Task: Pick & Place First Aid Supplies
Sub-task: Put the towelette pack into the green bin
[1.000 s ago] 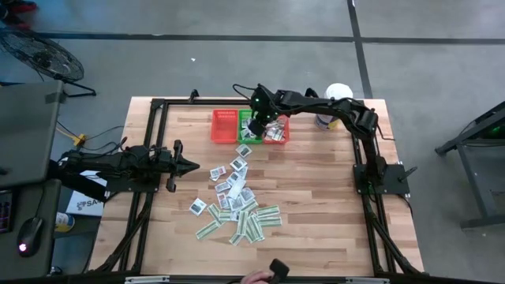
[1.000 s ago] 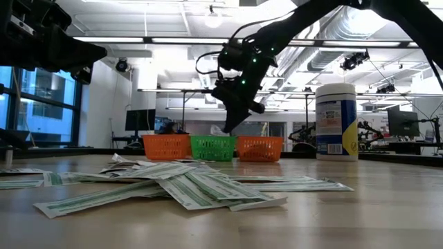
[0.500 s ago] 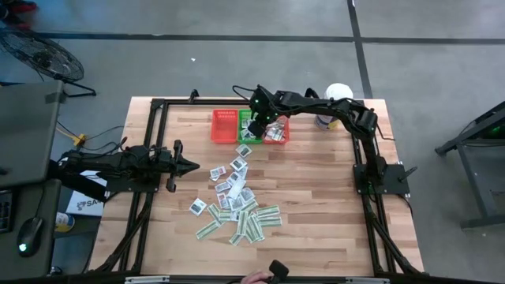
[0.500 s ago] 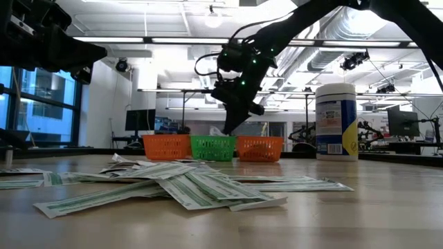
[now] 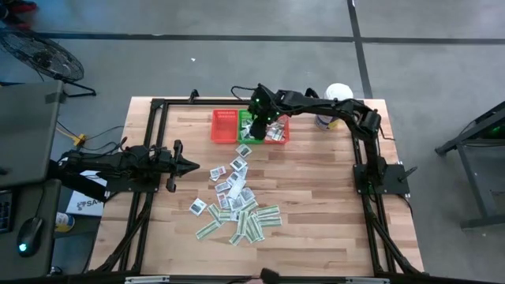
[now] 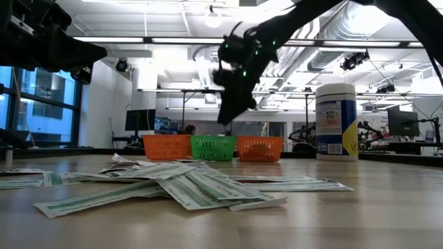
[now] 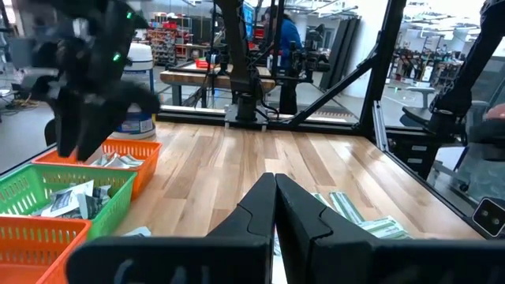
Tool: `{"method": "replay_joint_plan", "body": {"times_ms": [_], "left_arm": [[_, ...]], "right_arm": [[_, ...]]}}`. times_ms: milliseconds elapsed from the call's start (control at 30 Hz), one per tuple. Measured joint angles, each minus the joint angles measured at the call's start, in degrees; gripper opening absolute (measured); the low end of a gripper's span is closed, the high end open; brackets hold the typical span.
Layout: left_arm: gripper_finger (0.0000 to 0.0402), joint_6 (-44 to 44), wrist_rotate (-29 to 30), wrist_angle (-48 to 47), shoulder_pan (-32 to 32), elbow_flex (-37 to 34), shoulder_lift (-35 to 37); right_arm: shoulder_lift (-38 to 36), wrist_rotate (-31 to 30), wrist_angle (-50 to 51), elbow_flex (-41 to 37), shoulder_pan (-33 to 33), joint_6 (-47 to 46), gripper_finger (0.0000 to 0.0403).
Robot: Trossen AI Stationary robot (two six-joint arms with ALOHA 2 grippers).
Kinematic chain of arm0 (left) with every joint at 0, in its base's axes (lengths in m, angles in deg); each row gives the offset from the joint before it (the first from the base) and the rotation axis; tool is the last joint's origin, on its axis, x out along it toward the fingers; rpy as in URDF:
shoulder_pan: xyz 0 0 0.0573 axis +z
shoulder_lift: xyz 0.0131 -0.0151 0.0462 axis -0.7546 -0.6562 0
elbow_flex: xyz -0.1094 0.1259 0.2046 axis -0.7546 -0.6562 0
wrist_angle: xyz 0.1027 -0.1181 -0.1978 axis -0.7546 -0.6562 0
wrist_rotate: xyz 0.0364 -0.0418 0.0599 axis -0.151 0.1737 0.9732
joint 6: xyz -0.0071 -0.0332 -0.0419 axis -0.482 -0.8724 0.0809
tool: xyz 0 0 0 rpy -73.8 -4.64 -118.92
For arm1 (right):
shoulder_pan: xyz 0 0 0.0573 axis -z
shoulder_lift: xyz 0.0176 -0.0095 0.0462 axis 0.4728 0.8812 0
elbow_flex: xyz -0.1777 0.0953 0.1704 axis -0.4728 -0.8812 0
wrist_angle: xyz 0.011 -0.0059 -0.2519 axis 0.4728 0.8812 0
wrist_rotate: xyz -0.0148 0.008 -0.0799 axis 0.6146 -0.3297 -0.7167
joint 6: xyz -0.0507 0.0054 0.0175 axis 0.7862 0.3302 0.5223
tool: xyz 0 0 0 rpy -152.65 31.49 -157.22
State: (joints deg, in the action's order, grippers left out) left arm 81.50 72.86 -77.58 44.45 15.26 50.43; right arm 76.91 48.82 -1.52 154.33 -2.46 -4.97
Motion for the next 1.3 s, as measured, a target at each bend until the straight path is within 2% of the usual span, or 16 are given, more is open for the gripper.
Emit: {"method": "replay_joint_plan", "body": {"times_ms": [200, 367, 500, 600, 800, 1067, 1300], "left_arm": [[0.0001, 0.0, 0.0, 0.0, 0.0, 0.0, 0.0], [0.0001, 0.0, 0.0, 0.0, 0.0, 0.0, 0.0], [0.0001, 0.0, 0.0, 0.0, 0.0, 0.0, 0.0], [0.0001, 0.0, 0.0, 0.0, 0.0, 0.0, 0.0], [0.0001, 0.0, 0.0, 0.0, 0.0, 0.0, 0.0], [0.0001, 0.0, 0.0, 0.0, 0.0, 0.0, 0.0], [0.0001, 0.0, 0.0, 0.0, 0.0, 0.0, 0.0]], "right_arm": [[-1.1, 9.0, 2.0, 0.0, -3.9, 19.3, 0.0153], [-1.1, 9.3, 4.5, 0.0, -7.6, 38.2, 0.0154], [-1.1, 8.9, 5.0, 0.0, -10.1, 46.9, 0.0154], [0.3, 7.5, 4.8, 0.0, -11.3, 49.0, 0.0154], [4.2, 0.7, 2.7, 0.0, -12.4, 48.8, 0.0154], [8.2, -2.2, -3.2, 0.0, -12.7, 48.0, 0.0154], [10.2, -3.9, -4.0, 0.0, -13.3, 48.0, 0.0153]]}}
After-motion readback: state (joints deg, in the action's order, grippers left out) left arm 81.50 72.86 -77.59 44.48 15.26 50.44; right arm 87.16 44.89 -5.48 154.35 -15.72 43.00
